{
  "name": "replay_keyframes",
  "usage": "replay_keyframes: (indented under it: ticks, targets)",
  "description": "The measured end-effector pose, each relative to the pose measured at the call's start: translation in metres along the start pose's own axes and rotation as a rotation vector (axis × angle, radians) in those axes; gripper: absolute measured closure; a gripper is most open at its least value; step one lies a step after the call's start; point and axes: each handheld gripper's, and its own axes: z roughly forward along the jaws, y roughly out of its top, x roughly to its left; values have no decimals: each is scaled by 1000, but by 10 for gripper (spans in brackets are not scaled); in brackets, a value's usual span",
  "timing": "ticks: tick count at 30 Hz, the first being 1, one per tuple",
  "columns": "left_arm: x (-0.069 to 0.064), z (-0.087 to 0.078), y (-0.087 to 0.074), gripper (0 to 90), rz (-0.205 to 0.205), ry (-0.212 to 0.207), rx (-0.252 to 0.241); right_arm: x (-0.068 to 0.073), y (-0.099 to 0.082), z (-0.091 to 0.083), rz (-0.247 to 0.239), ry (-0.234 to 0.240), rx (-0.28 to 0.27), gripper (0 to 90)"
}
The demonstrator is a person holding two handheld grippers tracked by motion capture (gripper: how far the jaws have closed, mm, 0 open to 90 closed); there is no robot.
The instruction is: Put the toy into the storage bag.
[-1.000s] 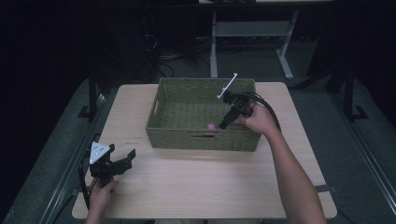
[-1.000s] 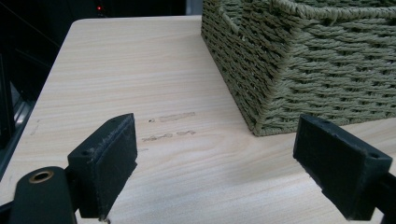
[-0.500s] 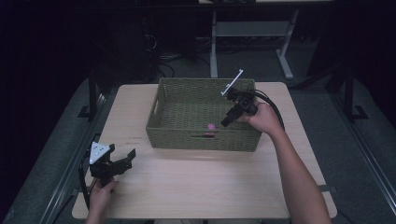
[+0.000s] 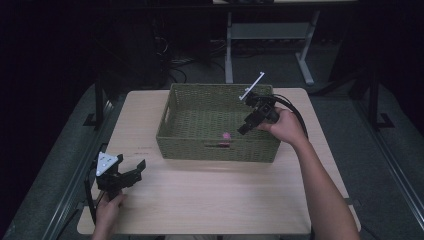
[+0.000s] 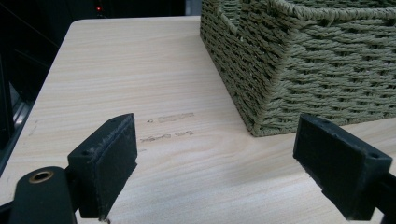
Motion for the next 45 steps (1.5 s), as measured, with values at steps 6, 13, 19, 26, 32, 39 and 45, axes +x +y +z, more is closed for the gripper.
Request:
replay_keyframes:
  ticks: [6,13,19,26,32,39,45]
  targets:
    - [-1,1,0,130,-4,3,2,4,-2,-8,0,-5,-13,353]
    - [-2,2,-1,130,2,-2,8,9,-5,-15,-18,-13,-23,340]
    - [-2,1,-1,130,0,0,7,18,-6,-20,-36,-20,-26,334]
    - [-2,1,-1,129,0,-1,4,28,-8,-27,-54,-31,-37,335]
    - [-2,0,-1,130,-3,-1,4,36,-13,-32,-63,-28,-58,334]
    - [-2,1,-1,129,-2,1,5,42,-19,-35,-68,-28,-64,331]
    - [-2,0,-1,130,-6,-1,3,47,-25,-37,-67,-31,-62,330]
